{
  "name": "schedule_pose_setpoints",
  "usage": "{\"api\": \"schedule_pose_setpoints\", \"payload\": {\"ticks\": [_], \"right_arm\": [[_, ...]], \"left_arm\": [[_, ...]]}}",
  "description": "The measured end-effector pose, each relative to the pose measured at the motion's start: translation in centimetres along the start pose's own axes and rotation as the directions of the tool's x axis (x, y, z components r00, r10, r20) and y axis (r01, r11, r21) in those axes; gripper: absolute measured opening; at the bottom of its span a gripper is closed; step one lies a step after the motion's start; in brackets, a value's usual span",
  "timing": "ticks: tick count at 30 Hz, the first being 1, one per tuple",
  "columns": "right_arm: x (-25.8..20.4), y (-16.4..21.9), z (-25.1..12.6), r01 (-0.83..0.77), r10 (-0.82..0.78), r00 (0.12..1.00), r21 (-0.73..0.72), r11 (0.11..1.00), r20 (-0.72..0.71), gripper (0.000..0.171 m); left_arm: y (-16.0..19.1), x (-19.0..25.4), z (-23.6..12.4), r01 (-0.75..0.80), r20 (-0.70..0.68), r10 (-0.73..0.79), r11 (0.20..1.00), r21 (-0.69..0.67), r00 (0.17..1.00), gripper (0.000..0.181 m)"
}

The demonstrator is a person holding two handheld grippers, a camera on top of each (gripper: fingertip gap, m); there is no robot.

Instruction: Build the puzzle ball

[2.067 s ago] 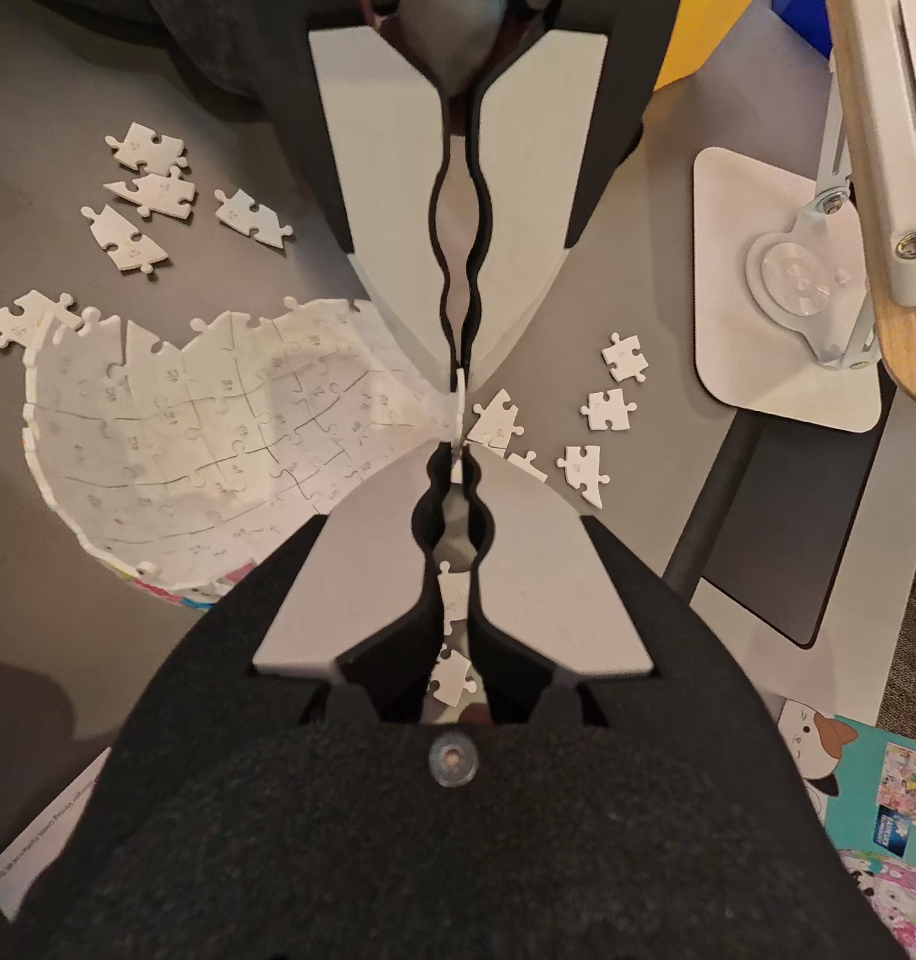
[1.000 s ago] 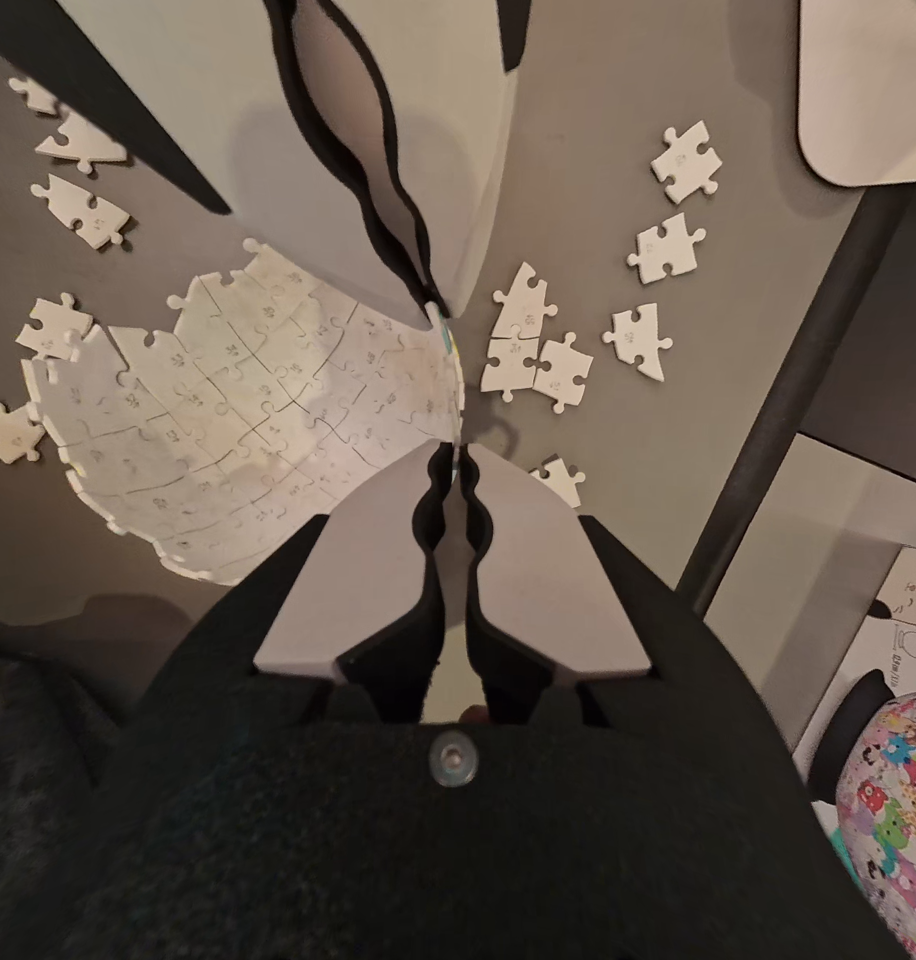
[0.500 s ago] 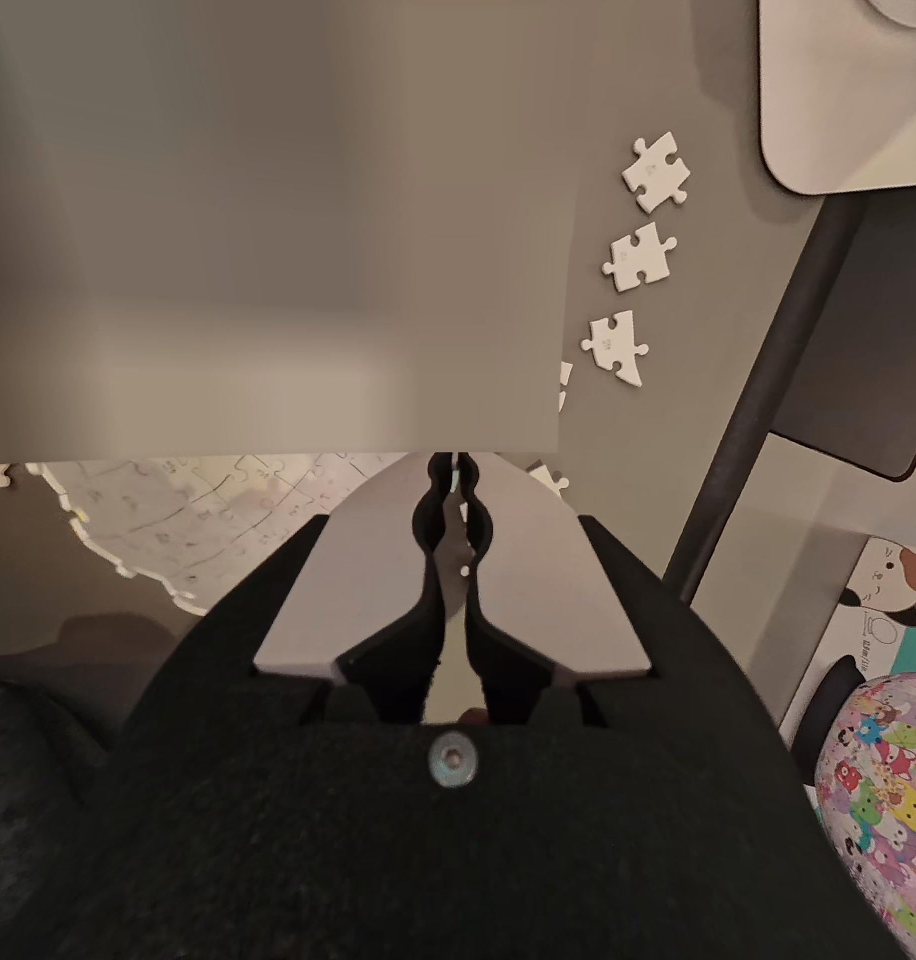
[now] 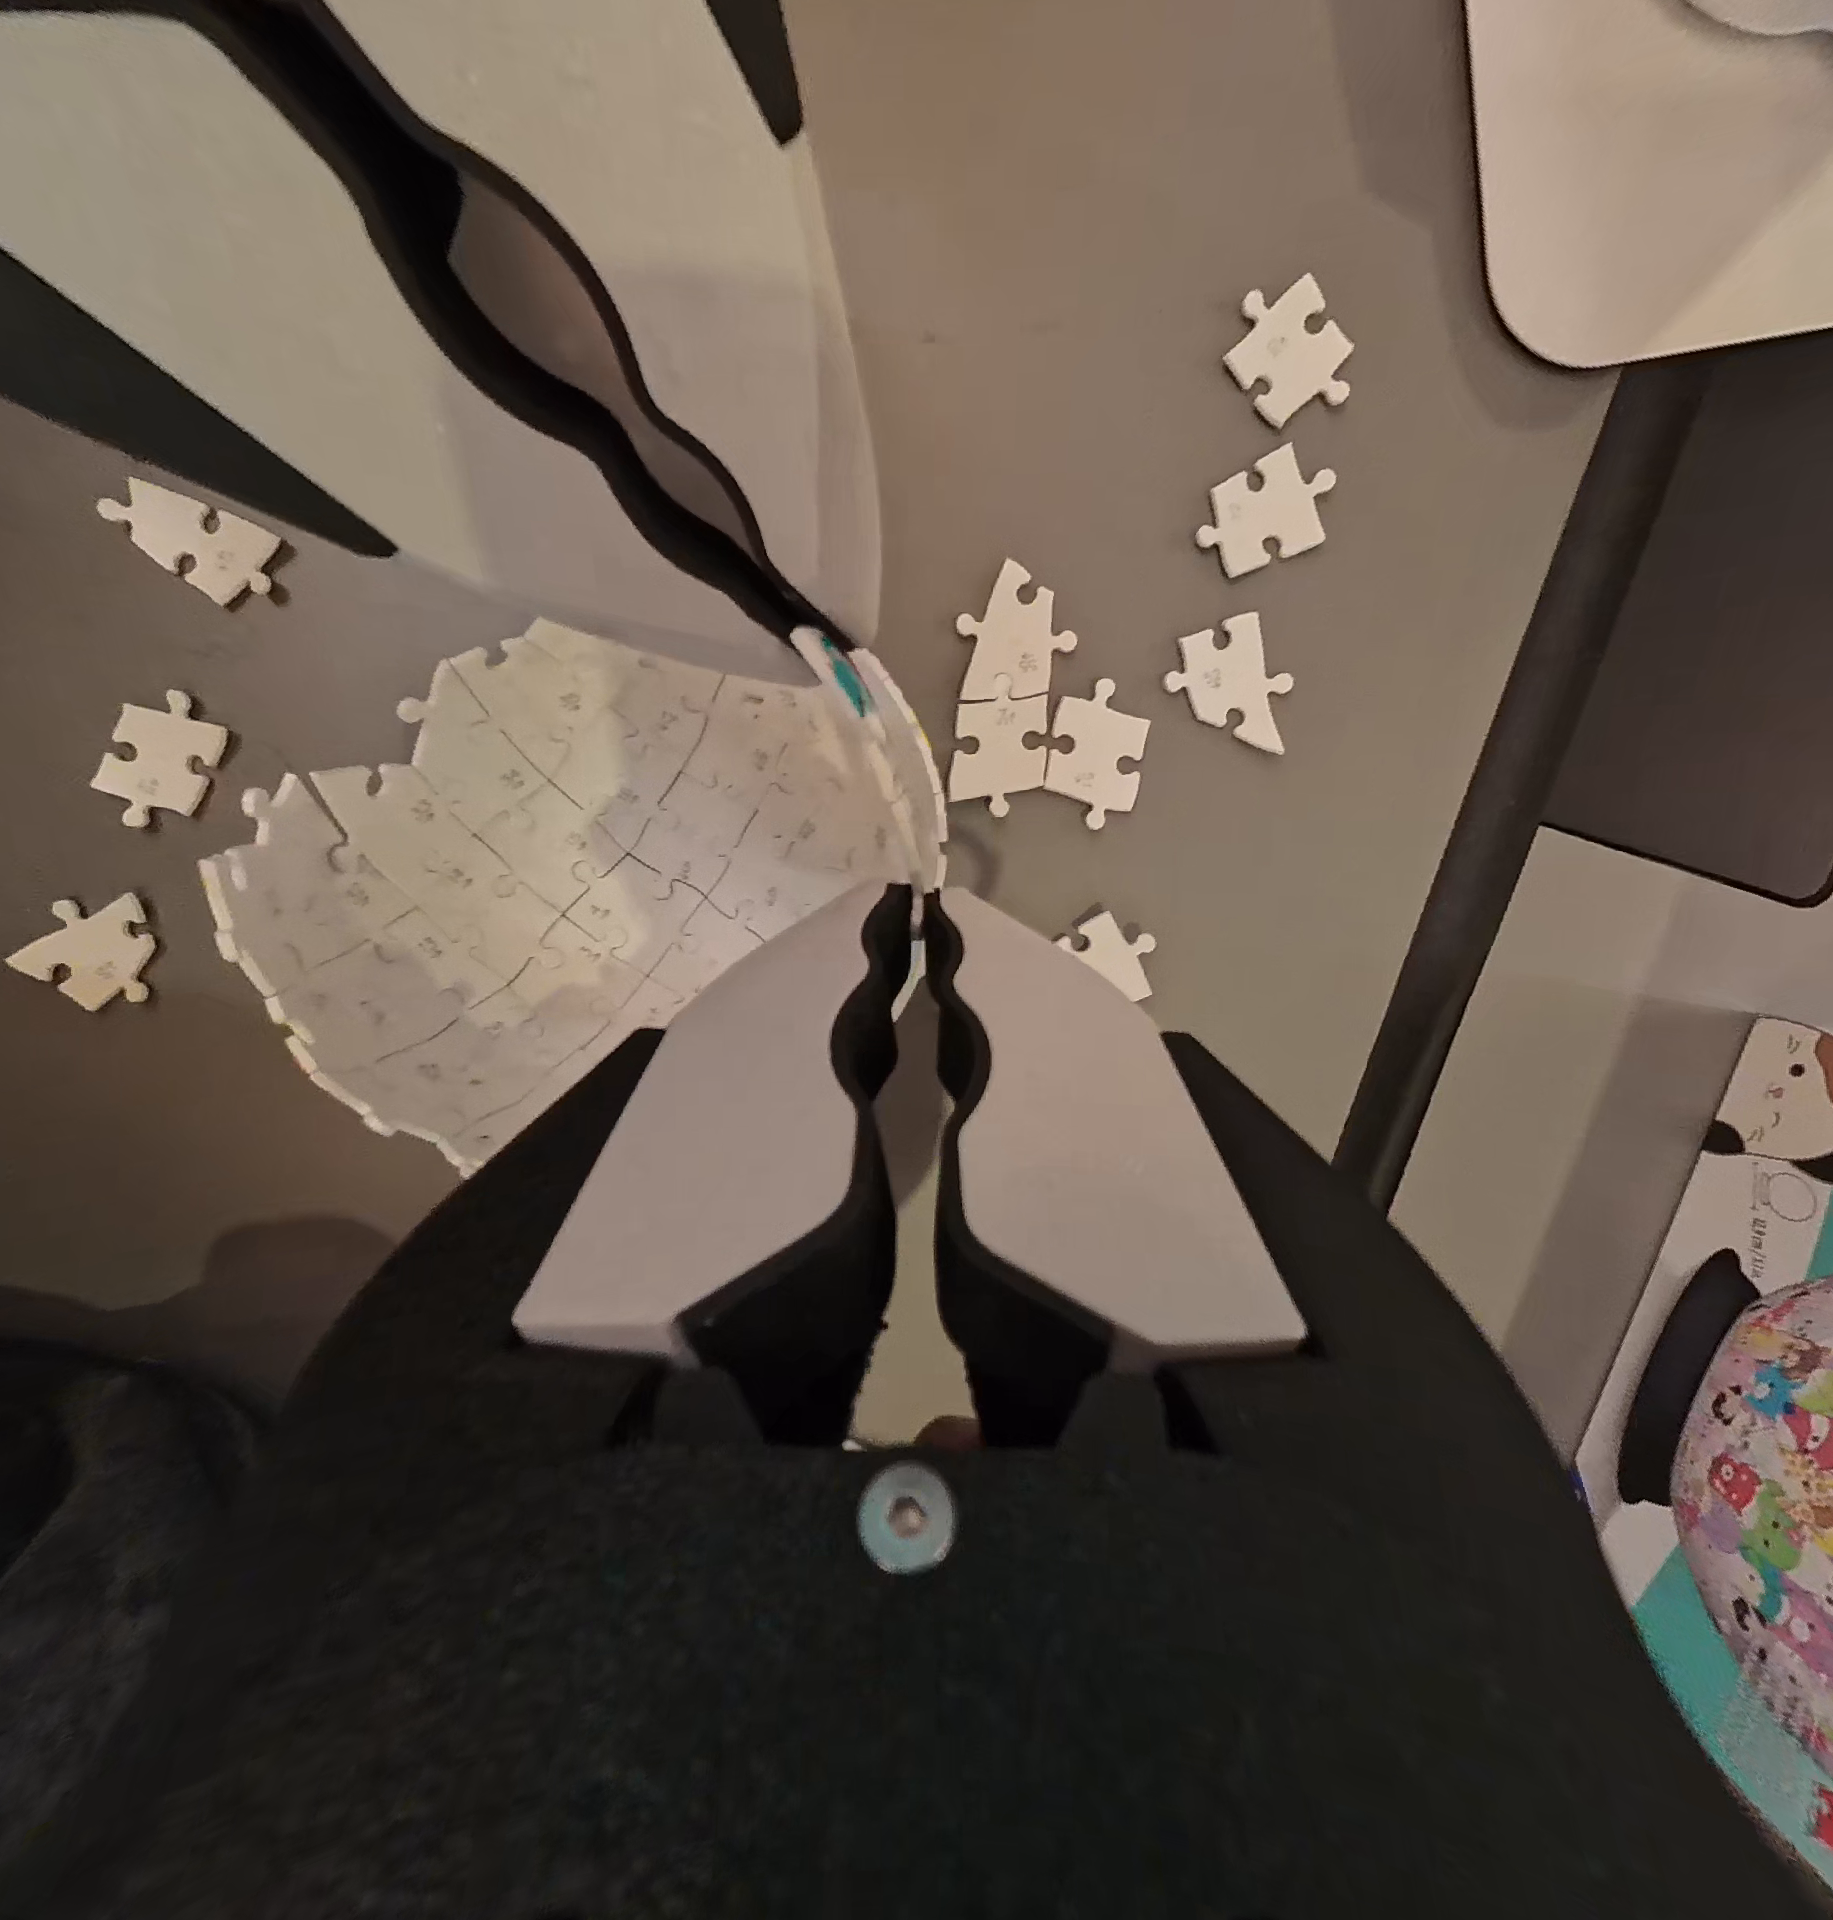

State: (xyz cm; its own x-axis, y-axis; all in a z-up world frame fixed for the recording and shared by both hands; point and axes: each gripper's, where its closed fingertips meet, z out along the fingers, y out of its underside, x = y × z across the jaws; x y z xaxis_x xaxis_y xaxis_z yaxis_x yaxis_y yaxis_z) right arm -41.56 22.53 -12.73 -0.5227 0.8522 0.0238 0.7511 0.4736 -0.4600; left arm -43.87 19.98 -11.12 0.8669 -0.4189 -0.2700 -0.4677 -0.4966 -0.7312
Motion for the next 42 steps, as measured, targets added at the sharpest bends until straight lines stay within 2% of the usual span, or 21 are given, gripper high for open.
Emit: {"api": "schedule_pose_setpoints", "payload": {"ticks": [8, 16, 20, 23, 27, 30, 32, 34, 37, 40, 42], "right_arm": [[0.2, 0.2, 0.1, -0.027, 0.026, 0.999, -0.041, 0.999, -0.03, 0.002], [0.3, 0.3, 0.3, -0.024, 0.022, 0.999, -0.049, 0.999, -0.042, 0.002], [0.6, 0.3, 0.3, -0.04, 0.04, 0.999, -0.023, 0.999, -0.028, 0.002], [0.7, 0.6, 0.4, -0.042, 0.041, 0.999, -0.028, 0.999, -0.034, 0.002], [0.5, 0.6, 0.7, -0.004, 0.004, 0.999, -0.017, 1.0, -0.035, 0.002], [0.8, 0.9, 0.9, -0.034, 0.033, 0.999, -0.019, 0.999, -0.023, 0.002], [0.7, 1.0, 1.0, -0.05, 0.049, 0.999, -0.011, 0.999, -0.006, 0.002], [0.7, 1.0, 1.1, -0.053, 0.053, 0.999, -0.017, 0.998, -0.004, 0.002], [0.5, 0.8, 1.2, -0.06, 0.06, 0.998, -0.021, 0.998, 0.004, 0.002], [0.4, 0.8, 1.3, -0.059, 0.059, 0.998, -0.021, 0.998, 0.005, 0.002], [0.4, 0.7, 1.4, -0.057, 0.057, 0.998, -0.021, 0.998, 0.001, 0.002]], "left_arm": [[0.0, 0.2, 0.3, -0.019, 0.039, 0.019, 1.0, -0.002, 0.999, 0.002], [0.0, 0.0, 0.5, 0.034, 0.016, -0.034, 0.999, 0.012, 0.999, 0.001], [0.1, -0.1, 0.4, 0.072, -0.023, -0.071, 0.997, 0.021, 0.997, 0.003], [0.0, -0.3, -0.1, 0.115, -0.071, -0.112, 0.993, 0.04, 0.991, 0.025], [-0.4, -1.2, -0.8, 0.193, -0.133, -0.179, 0.976, 0.103, 0.975, 0.025], [-0.4, -1.8, -1.0, 0.256, -0.208, -0.226, 0.957, 0.133, 0.952, 0.026], [-0.3, -1.4, -0.9, 0.276, -0.261, -0.236, 0.953, 0.128, 0.936, 0.032], [-0.2, -1.0, -0.5, 0.253, -0.261, -0.217, 0.96, 0.115, 0.941, 0.04], [0.3, -0.7, 0.2, 0.168, -0.182, -0.149, 0.981, 0.093, 0.972, 0.04], [0.6, -0.5, 0.7, 0.099, -0.122, -0.09, 0.993, 0.07, 0.988, 0.038], [0.6, -0.5, 0.8, 0.062, -0.09, -0.055, 0.996, 0.066, 0.994, 0.03]]}}
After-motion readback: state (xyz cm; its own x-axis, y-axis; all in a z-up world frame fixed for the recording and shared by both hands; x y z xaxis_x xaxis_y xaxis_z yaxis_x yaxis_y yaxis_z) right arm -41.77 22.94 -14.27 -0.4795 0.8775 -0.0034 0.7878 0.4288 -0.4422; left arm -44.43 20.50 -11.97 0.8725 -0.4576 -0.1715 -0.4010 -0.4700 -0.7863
